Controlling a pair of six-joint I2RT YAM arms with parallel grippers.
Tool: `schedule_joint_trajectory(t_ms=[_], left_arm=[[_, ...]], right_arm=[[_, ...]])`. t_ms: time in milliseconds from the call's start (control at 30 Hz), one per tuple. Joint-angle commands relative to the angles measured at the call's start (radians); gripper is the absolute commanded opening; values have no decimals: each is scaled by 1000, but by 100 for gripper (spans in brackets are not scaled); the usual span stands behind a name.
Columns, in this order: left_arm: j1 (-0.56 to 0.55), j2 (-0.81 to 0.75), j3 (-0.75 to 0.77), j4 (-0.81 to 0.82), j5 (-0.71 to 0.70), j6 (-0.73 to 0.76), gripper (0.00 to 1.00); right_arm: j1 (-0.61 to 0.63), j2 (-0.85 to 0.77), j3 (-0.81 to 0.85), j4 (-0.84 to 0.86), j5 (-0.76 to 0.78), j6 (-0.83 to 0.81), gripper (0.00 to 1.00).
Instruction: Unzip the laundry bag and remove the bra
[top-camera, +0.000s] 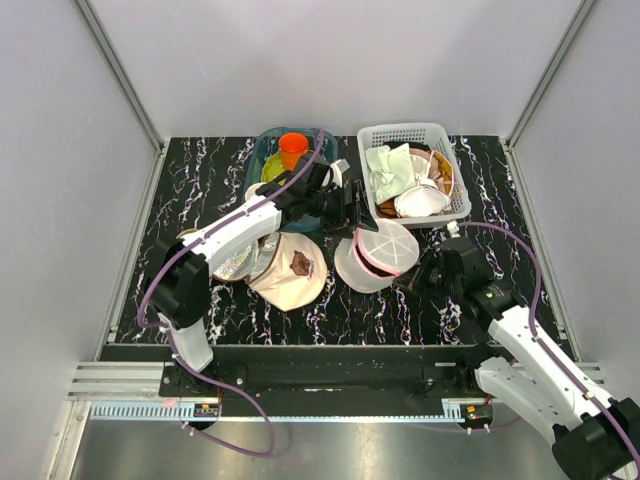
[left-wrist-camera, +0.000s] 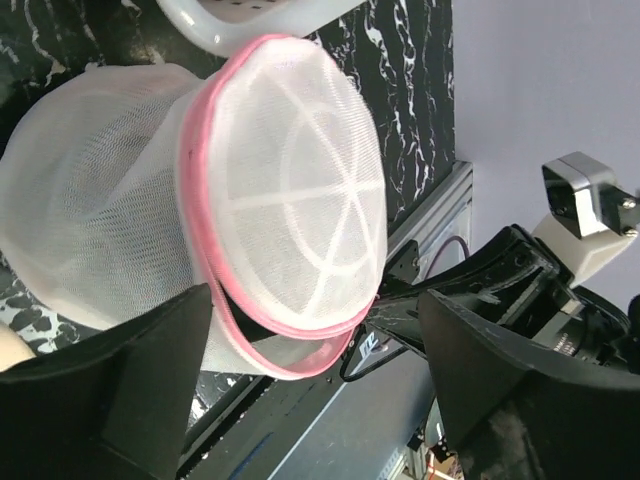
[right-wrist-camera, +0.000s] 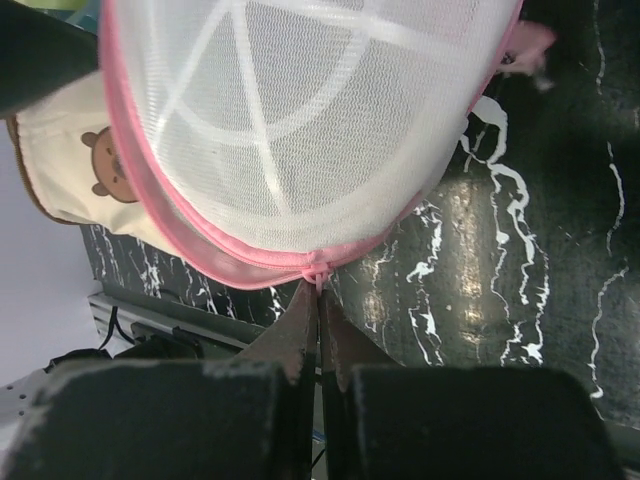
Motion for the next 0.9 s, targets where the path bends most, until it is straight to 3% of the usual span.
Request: schedule_joint_trajectory(t_ms=[0, 167, 367, 567, 867], left_arm=[[-4, -110, -14, -25, -71, 30, 89], [-8, -231, -118, -34, -115, -8, 99], [-30, -327, -222, -37, -167, -51, 99], [-42, -285, -264, -2, -143, -74, 99], [-68, -169, -238, 63, -106, -85, 83]], right_arm=[[3, 32, 67, 68, -28, -11, 0], [3, 69, 62, 113, -39, -3, 0], [3, 100, 60, 134, -40, -3, 0], [3, 120, 54, 160, -49, 1, 0], [3, 138, 50, 185, -49, 6, 0]])
